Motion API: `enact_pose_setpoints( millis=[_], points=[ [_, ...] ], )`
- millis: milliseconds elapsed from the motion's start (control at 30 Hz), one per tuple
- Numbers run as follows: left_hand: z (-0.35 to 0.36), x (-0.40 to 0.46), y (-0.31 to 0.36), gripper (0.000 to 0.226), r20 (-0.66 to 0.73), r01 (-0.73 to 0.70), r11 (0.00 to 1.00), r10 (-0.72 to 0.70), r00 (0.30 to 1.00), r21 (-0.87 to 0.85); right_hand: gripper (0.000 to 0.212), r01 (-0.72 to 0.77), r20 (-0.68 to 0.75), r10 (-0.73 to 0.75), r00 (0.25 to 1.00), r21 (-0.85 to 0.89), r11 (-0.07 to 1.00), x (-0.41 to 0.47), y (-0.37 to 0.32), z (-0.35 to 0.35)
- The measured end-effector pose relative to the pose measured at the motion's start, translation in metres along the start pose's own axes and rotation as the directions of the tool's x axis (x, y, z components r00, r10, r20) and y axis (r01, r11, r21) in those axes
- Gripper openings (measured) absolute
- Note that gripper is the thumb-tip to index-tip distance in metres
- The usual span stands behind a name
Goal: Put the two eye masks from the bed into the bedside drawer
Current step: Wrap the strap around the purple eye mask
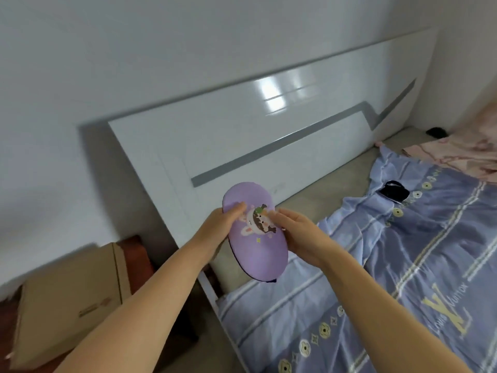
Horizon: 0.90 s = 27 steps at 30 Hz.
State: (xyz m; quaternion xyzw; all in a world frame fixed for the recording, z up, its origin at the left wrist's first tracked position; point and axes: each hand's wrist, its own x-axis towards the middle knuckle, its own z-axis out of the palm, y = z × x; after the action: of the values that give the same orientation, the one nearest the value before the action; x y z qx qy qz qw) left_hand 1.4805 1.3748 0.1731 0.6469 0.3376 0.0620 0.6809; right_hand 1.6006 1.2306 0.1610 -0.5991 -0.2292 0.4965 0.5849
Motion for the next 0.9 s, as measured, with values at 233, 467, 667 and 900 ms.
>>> enact_pose_setpoints(
  millis=[233,467,667,900],
  points=[
    [-0.057,-0.098,-0.032,0.035,-0.035,-0.016,0.983,0.010,0.999,-0.183,0.027,-0.029,0.220,0.010,0.975,0.084,0.996,-0.038,0.013,0.089],
    [-0.126,-0.216,-0.093,0.035,-0.127,0.014,0.956,-0.054,0.990,-0.293,0.034,-0.117,0.270,0.088,0.959,0.095,0.989,-0.091,0.070,0.208],
    [-0.168,-0.303,-0.138,0.056,-0.165,-0.099,0.922,0.039,0.986,-0.374,0.022,0.011,0.187,0.003,0.982,-0.069,0.998,-0.127,0.089,0.284],
    [-0.165,-0.340,-0.144,0.062,-0.061,-0.242,0.661,0.400,0.914,0.711,0.043,0.169,0.129,-0.142,0.981,-0.230,0.958,-0.143,0.088,0.315]
  ],
)
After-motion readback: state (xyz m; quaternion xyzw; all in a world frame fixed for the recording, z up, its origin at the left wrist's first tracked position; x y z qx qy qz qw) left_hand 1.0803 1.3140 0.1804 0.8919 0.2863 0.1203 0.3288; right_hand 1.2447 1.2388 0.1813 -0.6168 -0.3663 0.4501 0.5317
